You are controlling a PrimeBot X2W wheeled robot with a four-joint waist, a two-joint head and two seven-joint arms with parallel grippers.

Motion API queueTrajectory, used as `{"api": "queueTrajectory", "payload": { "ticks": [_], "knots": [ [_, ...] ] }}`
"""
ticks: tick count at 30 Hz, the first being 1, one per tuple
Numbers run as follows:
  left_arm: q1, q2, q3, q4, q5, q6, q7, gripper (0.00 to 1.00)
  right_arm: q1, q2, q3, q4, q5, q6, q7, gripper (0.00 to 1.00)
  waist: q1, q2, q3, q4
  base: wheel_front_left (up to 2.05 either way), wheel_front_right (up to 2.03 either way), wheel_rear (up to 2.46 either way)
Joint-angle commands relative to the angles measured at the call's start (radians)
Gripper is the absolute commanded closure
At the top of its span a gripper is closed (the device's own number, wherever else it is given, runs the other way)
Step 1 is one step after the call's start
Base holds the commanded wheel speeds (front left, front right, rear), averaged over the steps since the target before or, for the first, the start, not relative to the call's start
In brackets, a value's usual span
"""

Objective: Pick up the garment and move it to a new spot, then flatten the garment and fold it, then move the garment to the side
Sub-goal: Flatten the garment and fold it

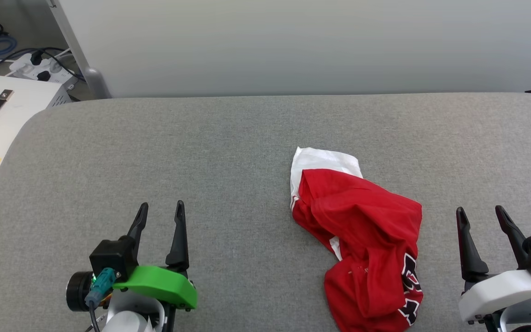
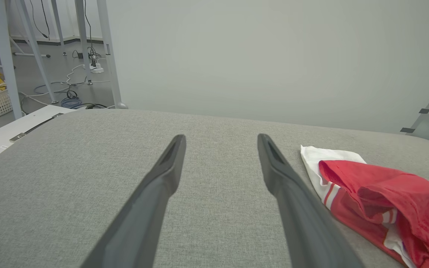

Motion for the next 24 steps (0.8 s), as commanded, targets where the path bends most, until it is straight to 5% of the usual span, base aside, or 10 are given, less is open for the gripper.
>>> {"api": "queueTrajectory", "payload": {
  "ticks": [1,9,18,24],
  "knots": [
    [0.014,-0.004,0.001,0.001,0.014,-0.008,-0.006,0.0,0.011,-0.001,0.002,-0.006,-0.006,-0.001,0.002,0.0,0.0,-0.0001,0.0,-0.001,0.0,0.0,0.0],
    [0.005,-0.013,0.005,0.014,0.018,-0.022,-0.006,0.0,0.009,-0.001,0.01,0.005,0.023,-0.001,0.053,0.0,0.0,-0.0001,0.008,0.005,0.0,0.0,0.0],
    [-0.016,-0.035,0.007,0.011,0.031,-0.031,-0.006,0.0,0.03,-0.123,0.206,0.013,0.175,-0.001,0.414,0.0,0.0,-0.0001,0.034,0.042,0.0,0.0,0.0],
    [-0.025,-0.058,0.012,0.006,0.044,-0.034,-0.006,0.0,0.019,-0.189,0.307,-0.022,0.262,-0.001,0.542,0.0,0.0,-0.0001,0.06,0.072,0.0,0.0,0.0]
  ]
}}
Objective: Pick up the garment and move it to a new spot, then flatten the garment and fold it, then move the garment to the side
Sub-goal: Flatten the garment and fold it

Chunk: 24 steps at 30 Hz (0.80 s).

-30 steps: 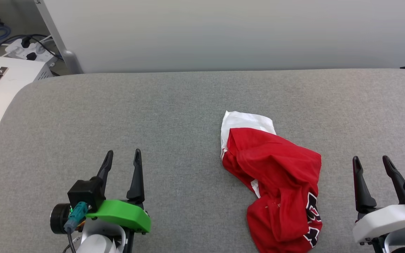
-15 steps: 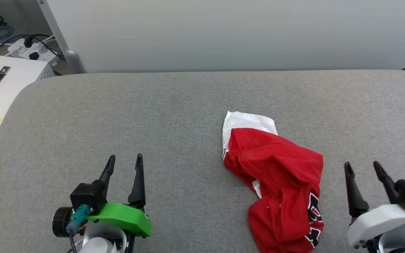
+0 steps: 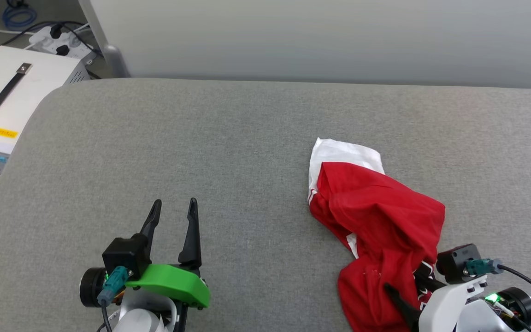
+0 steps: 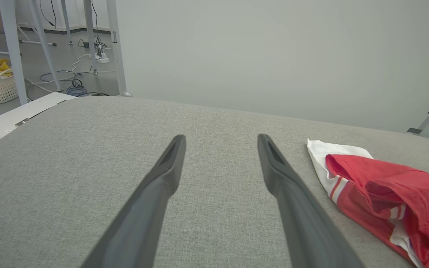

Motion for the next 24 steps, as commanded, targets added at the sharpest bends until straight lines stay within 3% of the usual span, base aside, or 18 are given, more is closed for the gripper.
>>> {"api": "queueTrajectory", "payload": {
  "ticks": [1,7,8,9,10,18,24],
  "knots": [
    [-0.022,-0.009,0.004,-0.003,0.009,-0.005,-0.006,0.0,-0.01,-0.01,0.012,-0.003,0.013,-0.001,0.015,0.0,0.0,0.0,0.018,0.017,0.0,0.0,0.0],
    [-0.036,-0.03,0.012,0.002,0.023,-0.016,-0.006,0.0,-0.031,-0.031,0.05,0.059,0.069,-0.001,0.084,0.0,0.0,0.0,0.043,0.038,0.0,0.0,0.0],
    [-0.038,-0.033,0.014,0.003,0.024,-0.019,-0.006,0.0,-0.033,-0.031,0.049,0.068,0.076,-0.001,0.089,0.51,0.0,0.0,0.045,0.041,0.0,0.0,0.0],
    [-0.039,-0.036,0.017,0.004,0.026,-0.022,-0.006,0.0,-0.036,-0.032,0.05,0.074,0.085,-0.001,0.091,0.87,0.0,0.0,0.048,0.043,0.0,0.0,0.0],
    [-0.039,-0.039,0.02,0.006,0.028,-0.024,-0.006,0.0,-0.04,-0.033,0.05,0.075,0.088,-0.001,0.087,1.0,0.0,0.0,0.05,0.044,0.0,0.0,0.0],
    [-0.035,-0.057,0.046,0.015,0.045,-0.038,-0.006,0.0,-0.134,-0.04,-0.037,0.008,0.046,-0.001,-0.054,1.0,0.0,0.0,0.055,0.023,0.0,0.0,0.0],
    [-0.042,-0.065,0.053,0.019,0.059,-0.052,-0.006,0.0,-0.184,-0.019,-0.242,0.05,-0.004,-0.001,-0.103,1.0,0.0,0.0,0.055,0.005,0.0,0.0,0.0]
  ]
}}
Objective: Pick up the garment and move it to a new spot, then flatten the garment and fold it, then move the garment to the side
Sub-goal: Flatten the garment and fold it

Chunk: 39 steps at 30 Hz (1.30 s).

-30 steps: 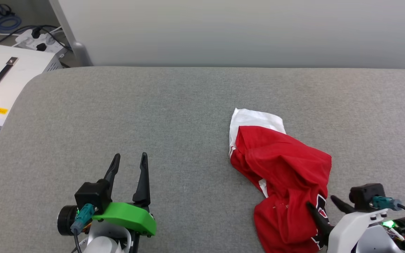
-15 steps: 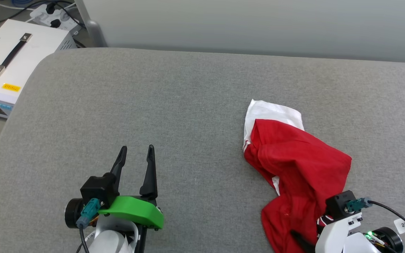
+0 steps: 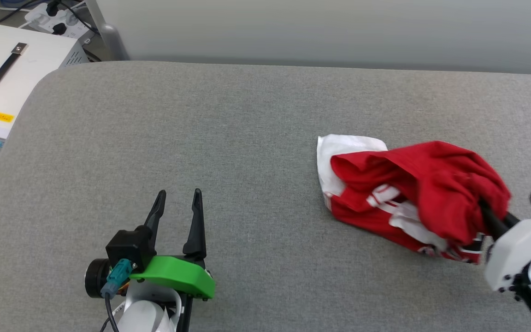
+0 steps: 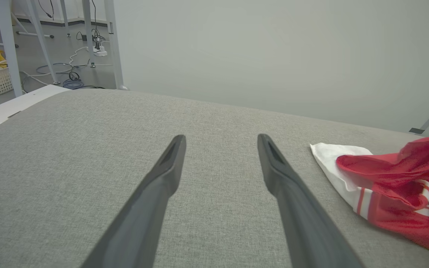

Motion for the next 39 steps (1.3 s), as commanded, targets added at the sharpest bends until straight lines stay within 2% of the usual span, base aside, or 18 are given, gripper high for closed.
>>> {"api": "queueTrajectory", "payload": {
  "ticks": [1,9,14,15,16,17,18,25,30,34,39],
  "knots": [
    [-0.021,-0.006,0.003,0.002,0.008,-0.005,-0.006,0.0,-0.01,0.013,-0.043,0.024,-0.004,-0.001,-0.006,1.0,0.0,0.0,0.002,-0.004,0.0,0.0,0.0],
    [-0.027,-0.018,0.01,0.014,0.018,-0.019,-0.006,0.0,0.038,0.091,-0.294,0.282,0.012,-0.001,-0.018,1.0,0.0,0.0,0.02,-0.01,0.0,0.0,0.0],
    [-0.031,-0.021,0.018,0.019,0.024,-0.023,-0.006,0.0,0.052,0.128,-0.345,0.436,0.021,-0.001,-0.062,1.0,0.0,0.0,0.029,-0.014,0.0,0.0,0.0],
    [-0.032,-0.021,0.02,0.02,0.025,-0.024,-0.006,0.0,0.05,0.133,-0.346,0.462,0.027,-0.001,-0.081,0.9,0.0,0.0,0.031,-0.016,0.0,0.0,0.0],
    [-0.032,-0.021,0.022,0.021,0.026,-0.024,-0.006,0.0,0.045,0.136,-0.341,0.486,0.034,-0.001,-0.1,0.56,0.0,0.0,0.032,-0.019,0.0,0.0,0.0],
    [-0.032,-0.021,0.024,0.022,0.028,-0.025,-0.006,0.0,0.041,0.136,-0.335,0.501,0.037,-0.001,-0.116,0.13,0.0,0.0,0.032,-0.021,0.0,0.0,0.0],
    [-0.032,-0.02,0.025,0.023,0.029,-0.025,-0.006,0.0,0.036,0.138,-0.327,0.513,0.044,-0.001,-0.143,0.0,0.0,0.0,0.032,-0.024,0.0,0.0,0.0],
    [-0.021,-0.021,0.029,0.034,0.034,-0.031,-0.006,0.0,0.023,0.128,-0.323,0.512,0.049,-0.001,-0.384,0.0,0.0,0.0,0.008,-0.038,0.0,0.0,0.0],
    [-0.01,-0.02,0.03,0.04,0.034,-0.034,-0.006,0.0,0.042,0.139,-0.353,0.458,0.009,-0.001,-0.548,0.0,0.0,0.0,-0.022,-0.045,0.0,0.0,0.0],
    [-0.002,-0.018,0.03,0.042,0.032,-0.036,-0.006,0.0,0.07,0.156,-0.36,0.393,-0.019,-0.001,-0.594,0.0,0.0,0.0,-0.038,-0.048,0.0,0.0,0.0],
    [0.004,-0.016,0.031,0.04,0.029,-0.034,-0.006,0.0,0.089,0.153,-0.3,0.306,-0.049,-0.001,-0.538,0.0,0.0,0.0,-0.047,-0.052,0.0,0.0,0.0]
  ]
}}
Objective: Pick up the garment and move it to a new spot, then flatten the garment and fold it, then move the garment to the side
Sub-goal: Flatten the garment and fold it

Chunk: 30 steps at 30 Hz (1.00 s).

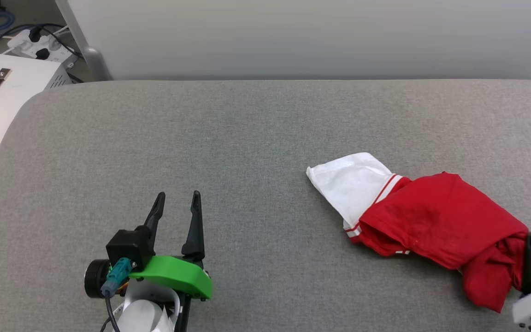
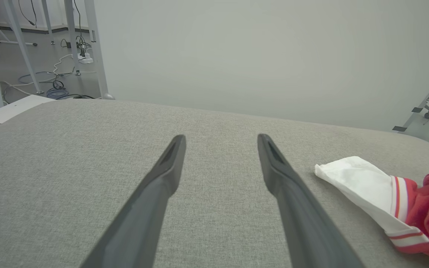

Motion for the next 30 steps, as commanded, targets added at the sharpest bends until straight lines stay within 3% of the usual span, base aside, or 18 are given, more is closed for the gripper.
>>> {"api": "queueTrajectory", "payload": {
  "ticks": [1,6,13,18,25,26,27,28,30],
  "knots": [
    [0.012,0.002,0.001,-0.002,0.006,-0.004,-0.006,0.0,0.009,-0.007,0.03,-0.031,-0.014,-0.001,0.032,0.0,0.0,-0.0001,-0.002,-0.001,0.0,0.0,0.0],
    [0.008,0.0,-0.005,0.001,0.004,-0.004,-0.006,0.0,0.015,-0.073,0.192,-0.133,-0.021,-0.001,0.203,0.0,0.0,-0.0001,0.002,0.003,0.0,0.0,0.0],
    [-0.002,0.0,-0.009,0.005,0.001,-0.001,-0.005,0.0,0.023,-0.226,0.428,-0.261,-0.009,-0.001,0.478,0.0,0.0,-0.0001,0.02,0.026,0.0,0.0,0.0],
    [-0.009,-0.006,-0.01,0.009,-0.004,0.001,-0.005,0.0,-0.005,-0.292,0.514,-0.273,-0.025,-0.001,0.545,0.0,0.0,-0.0001,0.04,0.04,0.0,0.0,0.0],
    [-0.029,-0.013,-0.01,0.011,-0.002,0.0,-0.006,0.0,-0.08,-0.342,0.574,-0.189,-0.053,-0.001,0.562,0.0,0.0,-0.0001,0.076,0.052,0.0,0.0,0.0],
    [-0.031,-0.014,-0.009,0.011,-0.002,0.0,-0.006,0.0,-0.092,-0.346,0.582,-0.177,-0.054,-0.001,0.561,0.24,0.0,-0.0001,0.079,0.053,0.0,0.0,0.0],
    [-0.033,-0.015,-0.008,0.011,-0.001,0.0,-0.006,0.0,-0.1,-0.346,0.587,-0.168,-0.051,-0.001,0.558,0.58,0.0,-0.0001,0.082,0.053,0.0,0.0,0.0],
    [-0.034,-0.016,-0.007,0.011,0.0,0.0,-0.006,0.0,-0.112,-0.348,0.59,-0.157,-0.052,-0.001,0.553,1.0,0.0,-0.0001,0.084,0.052,0.0,0.0,0.0],
    [-0.036,-0.019,-0.005,0.011,0.001,-0.001,-0.006,0.0,-0.126,-0.349,0.596,-0.139,-0.053,-0.001,0.546,1.0,0.0,-0.0001,0.087,0.052,0.0,0.0,0.0]
  ]
}}
